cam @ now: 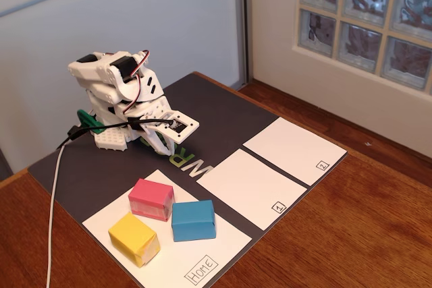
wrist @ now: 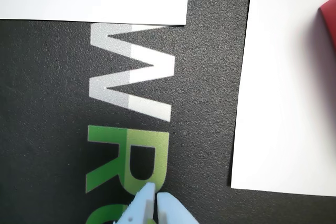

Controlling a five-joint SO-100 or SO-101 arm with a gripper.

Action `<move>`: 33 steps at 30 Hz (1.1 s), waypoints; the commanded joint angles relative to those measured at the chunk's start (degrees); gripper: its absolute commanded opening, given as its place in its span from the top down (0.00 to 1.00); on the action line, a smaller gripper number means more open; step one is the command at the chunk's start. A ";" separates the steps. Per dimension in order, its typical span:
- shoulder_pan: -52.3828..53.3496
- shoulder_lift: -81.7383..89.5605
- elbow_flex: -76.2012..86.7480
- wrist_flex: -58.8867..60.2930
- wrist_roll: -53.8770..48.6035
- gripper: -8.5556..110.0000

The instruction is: Move box blue to zone 1

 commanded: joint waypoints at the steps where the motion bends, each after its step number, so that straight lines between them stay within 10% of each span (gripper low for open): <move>1: -0.62 2.99 0.09 3.52 0.35 0.93; 19: -0.26 1.32 -5.71 0.70 -2.11 0.93; 33: 3.16 -64.60 -66.27 -3.87 -16.08 0.93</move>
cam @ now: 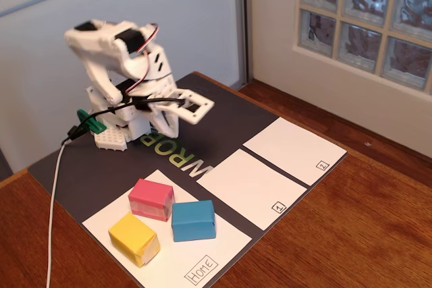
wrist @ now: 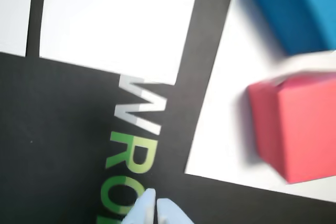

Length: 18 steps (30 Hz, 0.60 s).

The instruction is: Move box blue to zone 1

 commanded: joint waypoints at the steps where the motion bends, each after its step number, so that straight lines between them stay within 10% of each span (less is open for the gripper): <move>1: 2.11 -15.56 -23.64 3.43 -8.00 0.93; 18: 9.67 -63.02 -78.66 26.10 -43.86 0.93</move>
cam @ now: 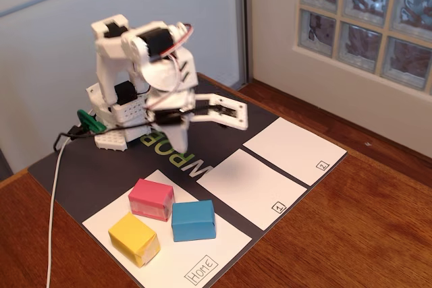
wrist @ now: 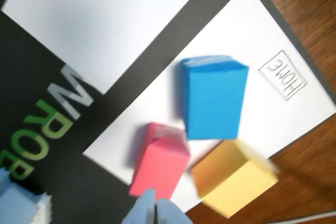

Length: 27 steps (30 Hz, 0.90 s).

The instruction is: Move box blue to zone 1

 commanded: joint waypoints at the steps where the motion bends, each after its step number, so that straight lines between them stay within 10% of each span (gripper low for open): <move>1: 1.05 -4.48 -7.47 1.67 -2.20 0.93; 9: 2.64 -16.00 -17.49 4.92 -5.45 0.90; 18: 4.22 -20.65 -17.05 5.19 -4.13 0.46; 27: 1.67 -21.62 -16.61 5.62 -0.18 0.50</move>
